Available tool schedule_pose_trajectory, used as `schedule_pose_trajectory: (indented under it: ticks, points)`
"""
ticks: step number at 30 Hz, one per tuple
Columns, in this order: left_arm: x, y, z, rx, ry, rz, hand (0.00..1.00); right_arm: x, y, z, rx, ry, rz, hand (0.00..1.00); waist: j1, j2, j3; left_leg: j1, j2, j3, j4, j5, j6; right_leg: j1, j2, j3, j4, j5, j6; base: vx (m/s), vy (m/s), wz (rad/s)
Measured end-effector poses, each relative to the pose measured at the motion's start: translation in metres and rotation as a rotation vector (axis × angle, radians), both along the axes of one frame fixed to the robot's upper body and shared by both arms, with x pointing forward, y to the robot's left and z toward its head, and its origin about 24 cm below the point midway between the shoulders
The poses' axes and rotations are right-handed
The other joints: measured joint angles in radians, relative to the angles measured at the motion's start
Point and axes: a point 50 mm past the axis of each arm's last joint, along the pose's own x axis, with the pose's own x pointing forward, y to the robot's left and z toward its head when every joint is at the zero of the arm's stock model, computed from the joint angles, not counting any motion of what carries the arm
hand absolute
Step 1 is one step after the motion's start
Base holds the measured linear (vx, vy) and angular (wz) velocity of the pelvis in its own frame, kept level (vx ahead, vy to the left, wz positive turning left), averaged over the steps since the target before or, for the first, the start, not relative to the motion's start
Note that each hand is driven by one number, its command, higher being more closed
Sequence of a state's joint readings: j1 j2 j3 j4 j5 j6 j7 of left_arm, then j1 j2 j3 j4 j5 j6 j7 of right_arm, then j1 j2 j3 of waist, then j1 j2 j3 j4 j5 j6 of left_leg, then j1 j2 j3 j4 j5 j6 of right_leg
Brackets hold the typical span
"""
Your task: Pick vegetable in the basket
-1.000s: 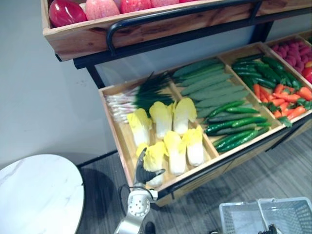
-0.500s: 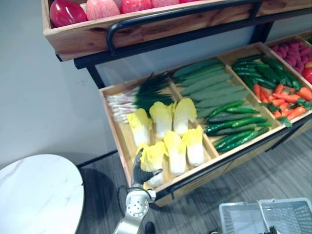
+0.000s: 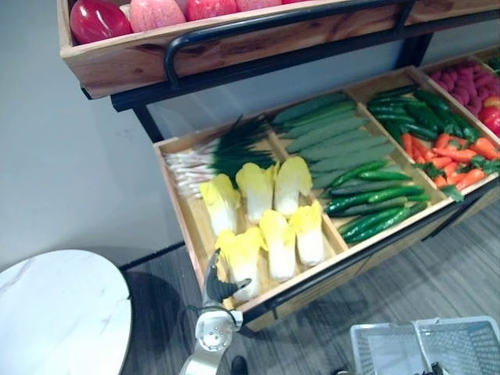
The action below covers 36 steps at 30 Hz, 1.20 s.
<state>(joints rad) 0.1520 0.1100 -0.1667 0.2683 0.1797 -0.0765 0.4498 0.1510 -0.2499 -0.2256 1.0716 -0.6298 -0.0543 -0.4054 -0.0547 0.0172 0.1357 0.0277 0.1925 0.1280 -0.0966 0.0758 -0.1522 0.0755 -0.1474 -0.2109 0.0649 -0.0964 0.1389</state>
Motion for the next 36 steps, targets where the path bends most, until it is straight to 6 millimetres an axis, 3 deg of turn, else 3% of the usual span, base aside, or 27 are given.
schedule_pose_trajectory:
  ticks: [12,17,23,25,32,34,35,36]
  points:
    - [-0.007,0.004,-0.021,-0.002,0.099,0.047,0.00,0.006,0.007,-0.002,0.009,0.002,0.038,1.00,-0.002,0.005,-0.001,0.009,0.007,0.051,0.000,-0.008,-0.001,-0.018,0.007,0.048,-0.024,0.015,-0.004,-0.01,0.003,-0.11]
    - [-0.001,0.003,-0.023,-0.016,0.116,0.073,0.00,0.016,0.007,0.000,0.006,-0.015,0.047,1.00,-0.022,0.022,0.005,-0.016,0.011,0.085,0.000,-0.013,-0.004,-0.068,0.011,0.089,-0.030,0.029,-0.005,0.01,0.010,-0.25]
    - [-0.003,-0.001,-0.024,-0.021,0.105,0.108,0.00,0.024,0.006,0.002,-0.006,-0.020,0.069,1.00,-0.022,0.040,0.011,-0.025,0.020,0.116,0.000,-0.021,-0.008,-0.094,0.021,0.116,-0.034,0.041,-0.007,0.03,-0.001,-0.14]
    - [-0.003,0.000,-0.025,-0.013,0.097,0.125,0.00,0.034,0.009,0.003,-0.006,-0.036,0.090,1.00,-0.018,0.040,0.011,-0.025,0.028,0.136,0.000,-0.022,-0.009,-0.108,0.030,0.135,-0.035,0.045,-0.012,0.00,-0.013,-0.24]
    - [0.002,0.000,-0.029,0.002,0.110,0.134,0.00,0.038,0.011,0.003,-0.007,-0.036,0.109,1.00,-0.014,0.039,0.011,-0.025,0.030,0.155,-0.004,-0.022,-0.011,-0.111,0.031,0.147,-0.056,0.057,-0.012,-0.03,0.004,-0.09]
    - [0.004,0.000,-0.031,0.007,0.099,0.140,0.00,0.040,0.013,0.003,-0.005,-0.036,0.122,1.00,0.005,0.043,0.012,-0.026,0.031,0.170,-0.005,-0.025,-0.014,-0.122,0.033,0.166,-0.062,0.062,-0.016,-0.01,0.010,-0.20]
    - [0.004,0.000,-0.031,0.010,0.099,0.147,1.00,0.041,0.014,0.003,-0.003,-0.040,0.125,1.00,0.004,0.044,0.013,-0.027,0.032,0.170,-0.005,-0.025,-0.014,-0.123,0.034,0.167,-0.062,0.063,-0.016,-0.01,0.002,-0.10]
    - [0.004,0.000,-0.031,0.011,0.099,0.149,1.00,0.042,0.014,0.003,-0.002,-0.041,0.125,1.00,0.004,0.044,0.013,-0.026,0.032,0.170,-0.005,-0.025,-0.015,-0.123,0.034,0.168,-0.061,0.063,-0.016,0.00,0.000,0.00]
